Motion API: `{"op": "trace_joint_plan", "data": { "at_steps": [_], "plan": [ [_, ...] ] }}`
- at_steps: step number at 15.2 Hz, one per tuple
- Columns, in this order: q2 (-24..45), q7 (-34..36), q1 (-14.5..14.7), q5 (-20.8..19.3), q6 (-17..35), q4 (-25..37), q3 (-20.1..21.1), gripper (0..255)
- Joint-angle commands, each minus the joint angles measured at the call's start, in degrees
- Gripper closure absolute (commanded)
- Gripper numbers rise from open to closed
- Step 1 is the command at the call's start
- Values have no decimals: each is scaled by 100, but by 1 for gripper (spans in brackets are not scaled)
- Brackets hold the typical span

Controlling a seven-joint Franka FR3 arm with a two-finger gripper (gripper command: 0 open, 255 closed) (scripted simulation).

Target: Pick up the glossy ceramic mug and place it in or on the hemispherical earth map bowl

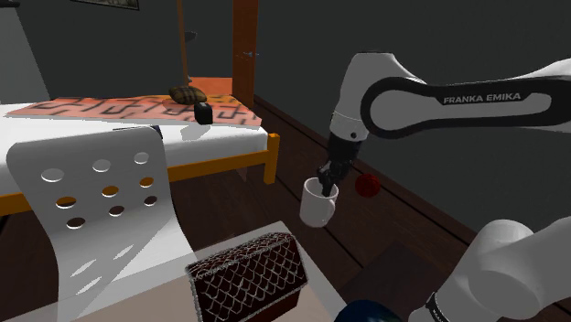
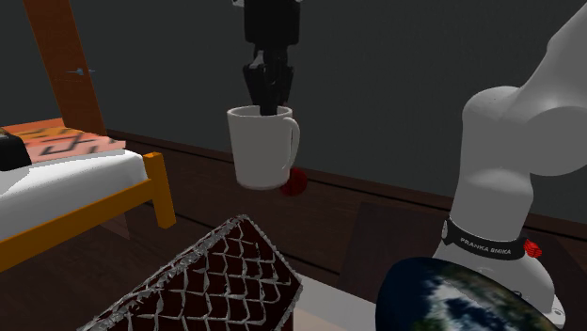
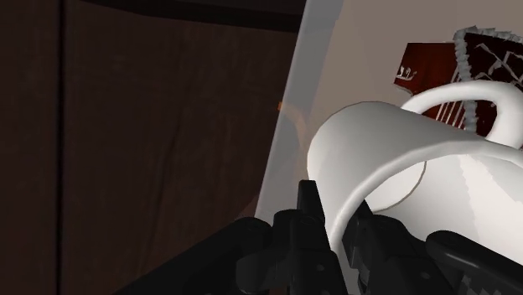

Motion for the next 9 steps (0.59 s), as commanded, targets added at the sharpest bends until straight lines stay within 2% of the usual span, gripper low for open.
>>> {"op": "trace_joint_plan", "data": {
  "at_steps": [1, 2, 9],
  "plan": [
    [-10, 4, -10, -19, -156, 144, -22, 255],
    [-17, 8, -13, -26, -229, 210, -31, 255],
    [-1325, 569, 469, 419, -818, -435, 296, 255]
  ]
}}
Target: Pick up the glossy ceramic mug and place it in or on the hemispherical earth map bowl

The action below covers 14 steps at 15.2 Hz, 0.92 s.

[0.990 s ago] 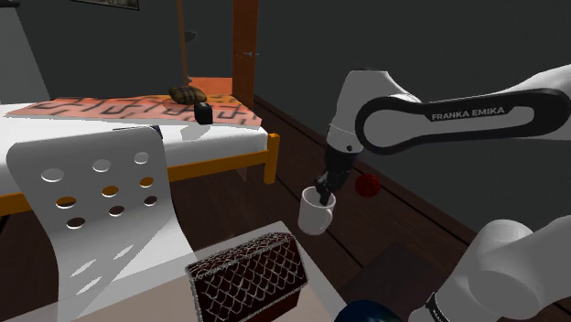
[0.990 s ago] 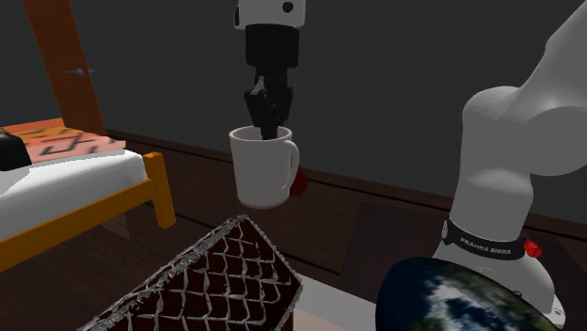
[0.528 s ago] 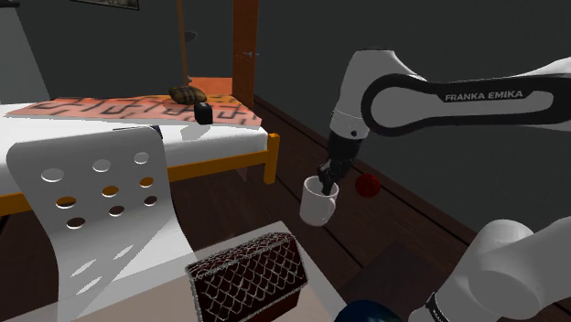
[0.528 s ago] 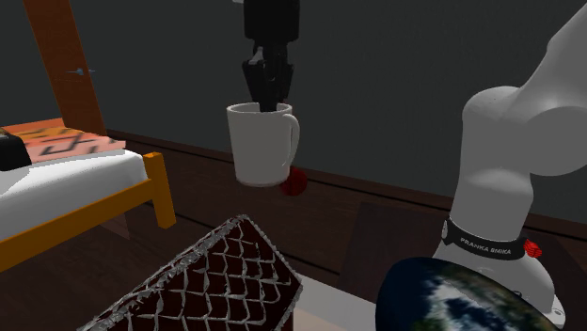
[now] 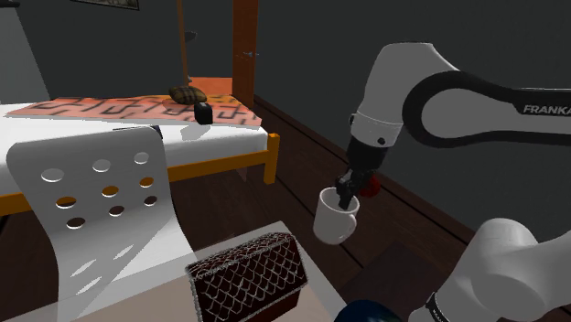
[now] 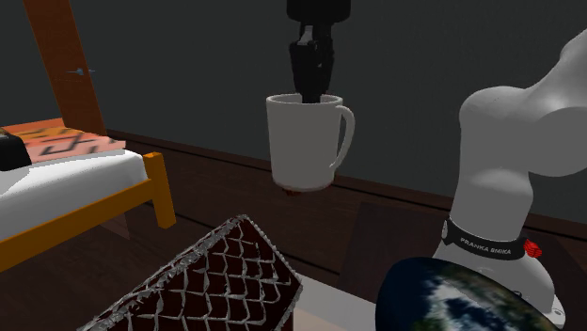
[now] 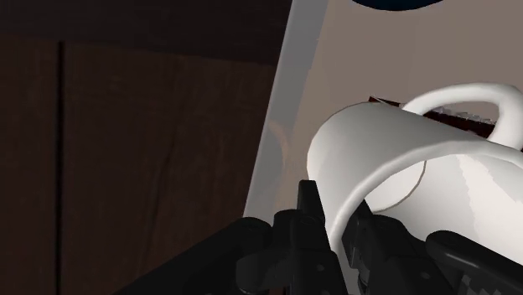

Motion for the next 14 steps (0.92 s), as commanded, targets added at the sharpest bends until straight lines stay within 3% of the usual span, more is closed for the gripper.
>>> {"op": "trace_joint_plan", "data": {
  "at_steps": [1, 14],
  "plan": [
    [-339, 218, 158, 152, -197, -114, 134, 255],
    [-2113, 1765, 1210, 1211, -1536, -285, 1040, 255]
  ]
}}
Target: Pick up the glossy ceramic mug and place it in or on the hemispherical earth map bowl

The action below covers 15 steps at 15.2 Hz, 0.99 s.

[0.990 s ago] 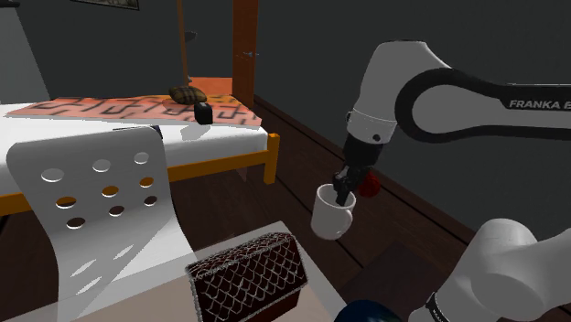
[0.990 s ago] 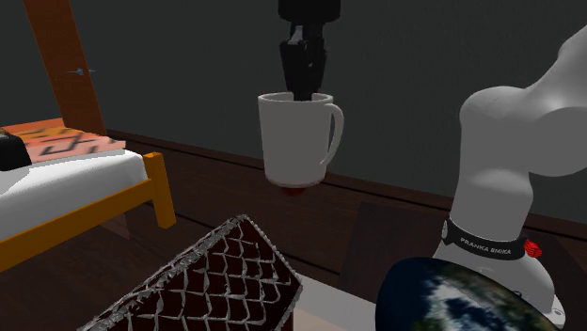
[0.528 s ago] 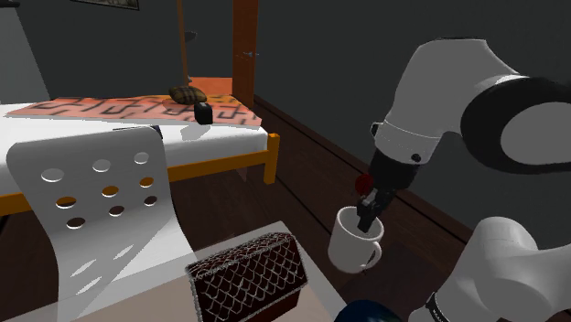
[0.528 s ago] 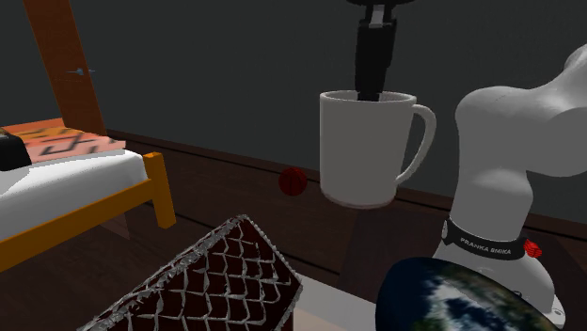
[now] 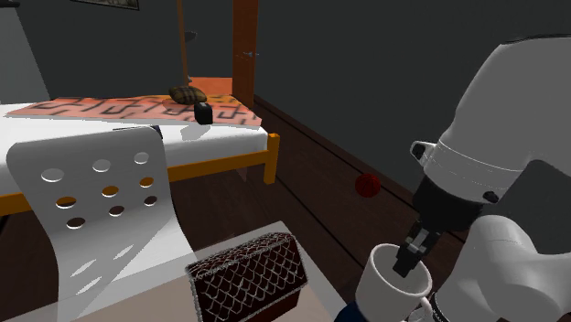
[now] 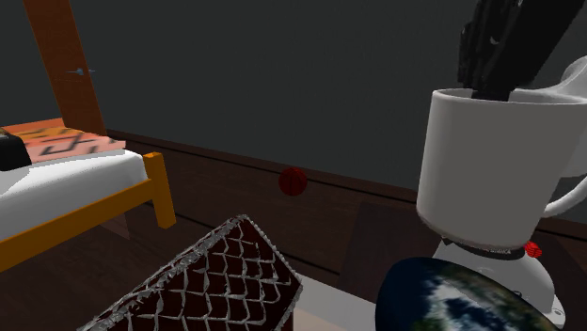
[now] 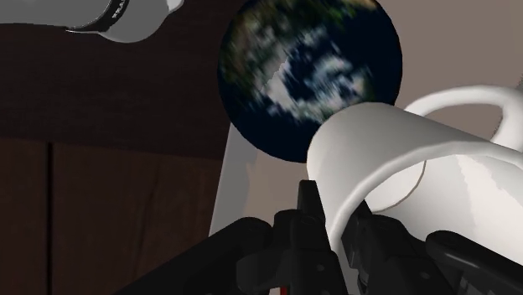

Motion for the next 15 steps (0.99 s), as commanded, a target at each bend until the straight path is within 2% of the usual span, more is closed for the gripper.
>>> {"op": "trace_joint_plan", "data": {
  "at_steps": [1, 15],
  "plan": [
    [-164, 176, 109, 105, -159, 24, 79, 255],
    [-427, 96, 346, 592, 675, -1080, 569, 255]
  ]
}}
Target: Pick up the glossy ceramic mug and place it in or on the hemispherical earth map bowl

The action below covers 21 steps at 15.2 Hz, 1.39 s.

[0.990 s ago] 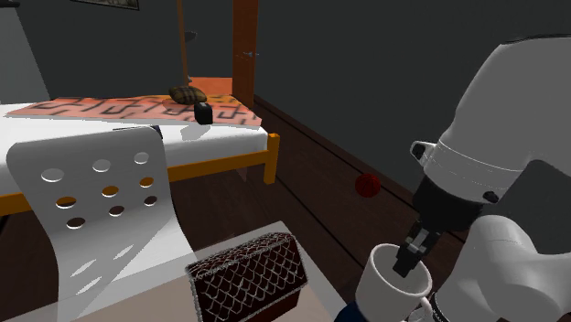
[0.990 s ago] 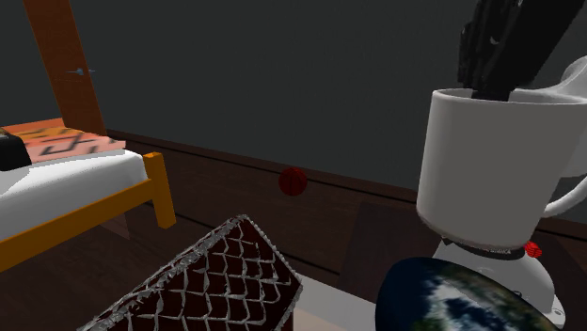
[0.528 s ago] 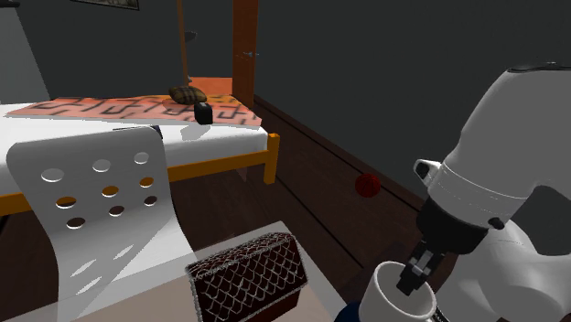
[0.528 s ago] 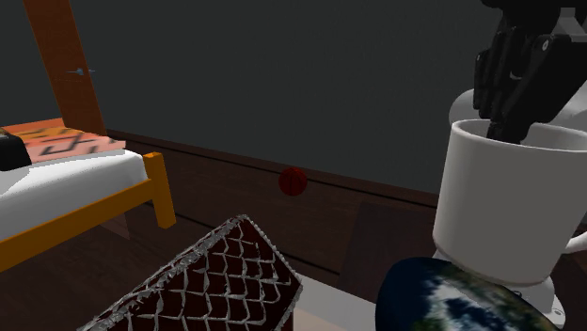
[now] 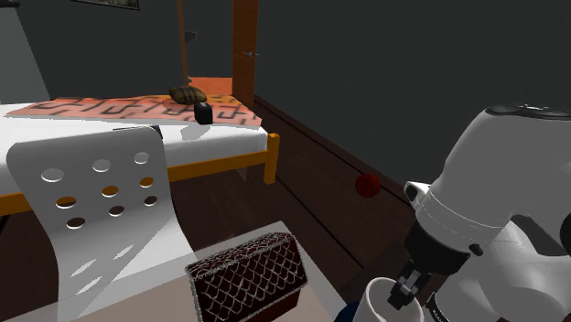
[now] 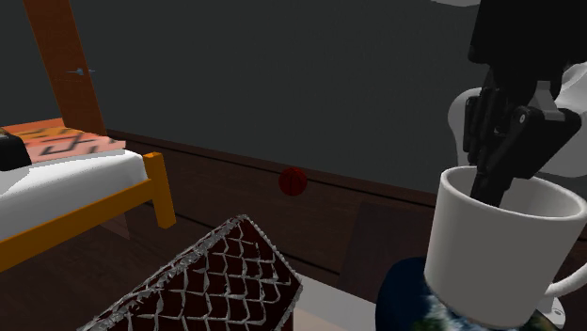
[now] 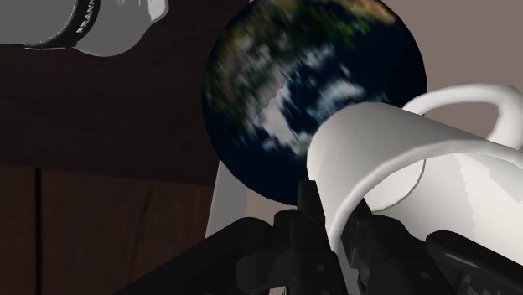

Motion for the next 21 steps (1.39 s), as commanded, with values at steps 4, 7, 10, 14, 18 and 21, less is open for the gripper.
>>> {"op": "trace_joint_plan", "data": {
  "at_steps": [4, 7, 10, 14, 18, 21],
  "plan": [
    [-17, -30, 85, 208, 324, -345, 211, 255],
    [-18, -35, 105, 254, 391, -415, 257, 255],
    [-18, -35, 105, 254, 391, -414, 258, 255],
    [-18, -35, 105, 254, 391, -415, 258, 0],
    [-18, -35, 105, 254, 391, -415, 258, 0],
    [-12, -4, -26, -77, -117, 103, -89, 0]
  ]
}}
